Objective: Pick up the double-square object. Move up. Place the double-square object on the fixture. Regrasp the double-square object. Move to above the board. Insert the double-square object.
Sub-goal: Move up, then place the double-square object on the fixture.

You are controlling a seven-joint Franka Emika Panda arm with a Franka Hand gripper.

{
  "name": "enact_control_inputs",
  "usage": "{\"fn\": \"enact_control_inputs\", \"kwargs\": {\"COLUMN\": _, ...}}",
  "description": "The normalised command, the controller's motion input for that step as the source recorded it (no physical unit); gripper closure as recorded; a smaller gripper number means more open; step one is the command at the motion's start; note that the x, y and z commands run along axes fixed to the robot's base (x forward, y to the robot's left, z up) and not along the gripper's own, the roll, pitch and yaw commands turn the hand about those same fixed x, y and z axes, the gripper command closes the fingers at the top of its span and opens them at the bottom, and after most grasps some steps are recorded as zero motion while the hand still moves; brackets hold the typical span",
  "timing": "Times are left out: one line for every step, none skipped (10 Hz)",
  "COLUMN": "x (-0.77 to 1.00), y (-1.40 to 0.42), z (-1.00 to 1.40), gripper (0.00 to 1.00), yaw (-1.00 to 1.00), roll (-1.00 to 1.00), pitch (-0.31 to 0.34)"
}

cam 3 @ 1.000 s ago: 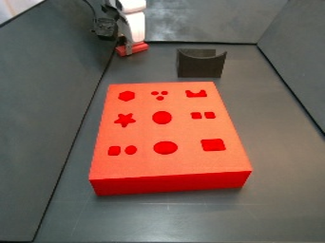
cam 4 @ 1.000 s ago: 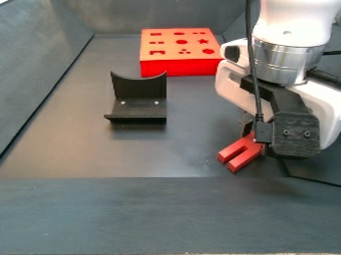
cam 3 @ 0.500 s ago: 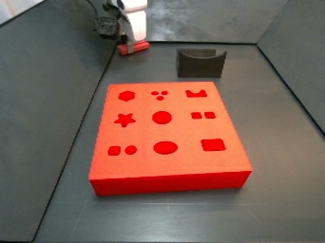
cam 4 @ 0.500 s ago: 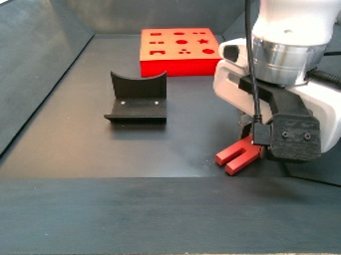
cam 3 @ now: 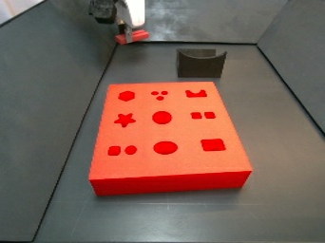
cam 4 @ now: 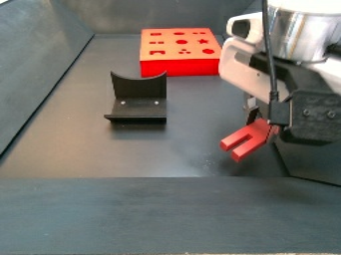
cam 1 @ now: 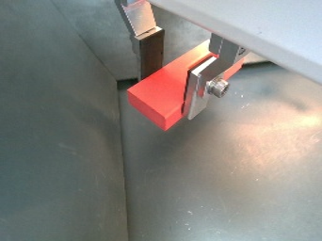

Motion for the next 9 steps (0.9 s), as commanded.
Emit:
{"fn": "enact_control_inputs", "kwargs": {"x": -0.03, "y": -0.01, "z": 0.19, "gripper": 1.0, "yaw": -0.01, "roll": 0.12, "pitch": 0.128}}
{"fn": "enact_control_inputs", "kwargs": {"x": 0.0, "y": 0.0, "z": 1.0, "gripper": 1.0, "yaw": 0.0, "roll": 0.0, "pitch": 0.0}}
{"fn": "enact_control_inputs", "kwargs": {"x": 0.0, "y": 0.0, "z": 1.0, "gripper": 1.0, "yaw": 0.01, "roll": 0.02, "pitch": 0.006}}
{"fn": "enact_control_inputs", "kwargs": {"x": -0.01, "y": 0.0, "z": 1.0, "gripper": 1.0, "yaw": 0.0, "roll": 0.03, "pitch": 0.03}}
{"fn": "enact_control_inputs", "kwargs": {"x": -0.02, "y": 0.0, "z": 1.0, "gripper": 1.0, "yaw": -0.01, "roll": 0.05, "pitch": 0.051}}
{"fn": "enact_control_inputs", "kwargs": {"x": -0.02, "y": 0.0, "z": 1.0, "gripper": 1.0, "yaw": -0.01, "roll": 0.05, "pitch": 0.066}}
{"fn": "enact_control_inputs", "kwargs": {"x": -0.03, "y": 0.0, "z": 1.0, "gripper": 1.0, "yaw": -0.01, "roll": 0.07, "pitch": 0.086}}
{"fn": "enact_control_inputs", "kwargs": {"x": -0.03, "y": 0.0, "z": 1.0, "gripper": 1.0, "yaw": 0.0, "roll": 0.09, "pitch": 0.099}}
{"fn": "enact_control_inputs", "kwargs": {"x": -0.03, "y": -0.01, "z": 1.0, "gripper": 1.0, "yaw": 0.0, "roll": 0.1, "pitch": 0.107}}
